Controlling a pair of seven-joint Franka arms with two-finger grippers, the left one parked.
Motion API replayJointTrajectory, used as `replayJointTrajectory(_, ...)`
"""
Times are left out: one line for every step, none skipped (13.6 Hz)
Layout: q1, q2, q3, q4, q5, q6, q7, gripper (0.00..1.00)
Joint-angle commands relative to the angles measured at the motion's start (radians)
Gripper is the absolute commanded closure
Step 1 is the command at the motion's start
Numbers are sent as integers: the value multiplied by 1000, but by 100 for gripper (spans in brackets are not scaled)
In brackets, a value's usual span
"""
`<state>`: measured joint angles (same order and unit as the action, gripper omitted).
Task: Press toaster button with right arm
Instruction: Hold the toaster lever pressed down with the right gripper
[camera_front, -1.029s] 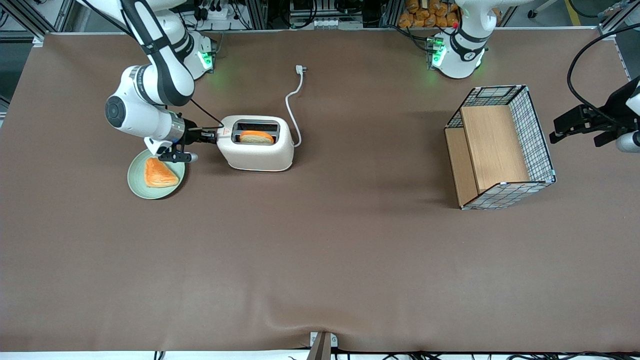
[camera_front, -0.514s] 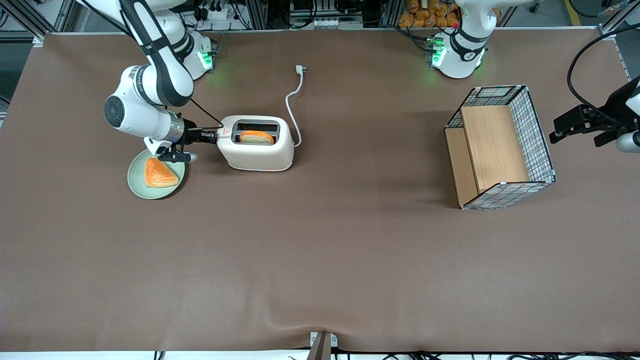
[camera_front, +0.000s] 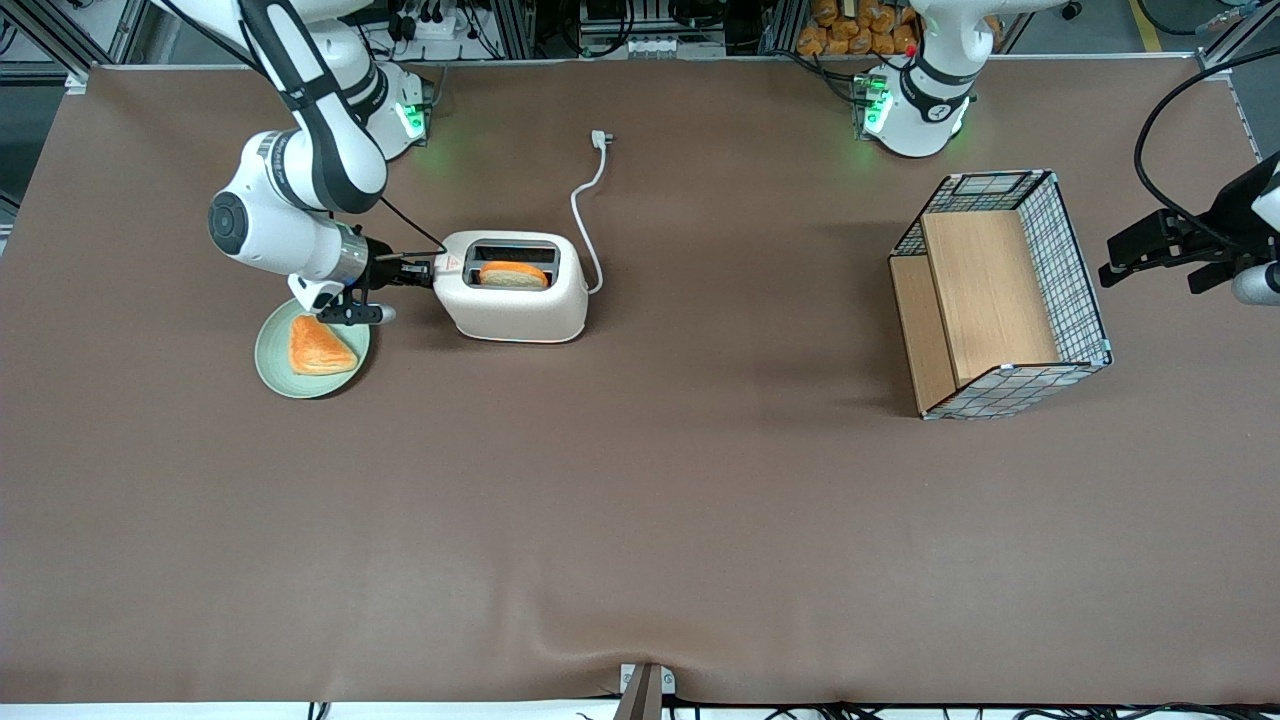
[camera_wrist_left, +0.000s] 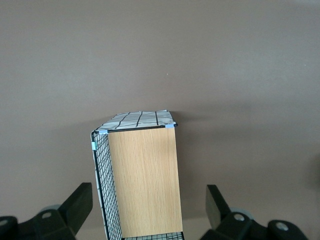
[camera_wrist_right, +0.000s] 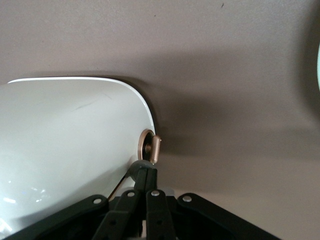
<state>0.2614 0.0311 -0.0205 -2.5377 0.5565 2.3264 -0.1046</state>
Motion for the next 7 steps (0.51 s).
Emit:
replayJointTrajectory(42,59,2,-16,69,133,-115,100)
replayJointTrajectory(42,58,4,-16,68,133,-115,100)
replayJointTrajectory(42,59,2,-16,68,134,-116,100)
replayJointTrajectory(42,59,2,-16,68,136,-121,100)
replayJointTrajectory(42,58,2,-16,66,136,-124,100)
replayJointTrajectory(42,56,1,-16,66,134,-127,100)
replayJointTrajectory(42,50,1,-16,66,134,-135,100)
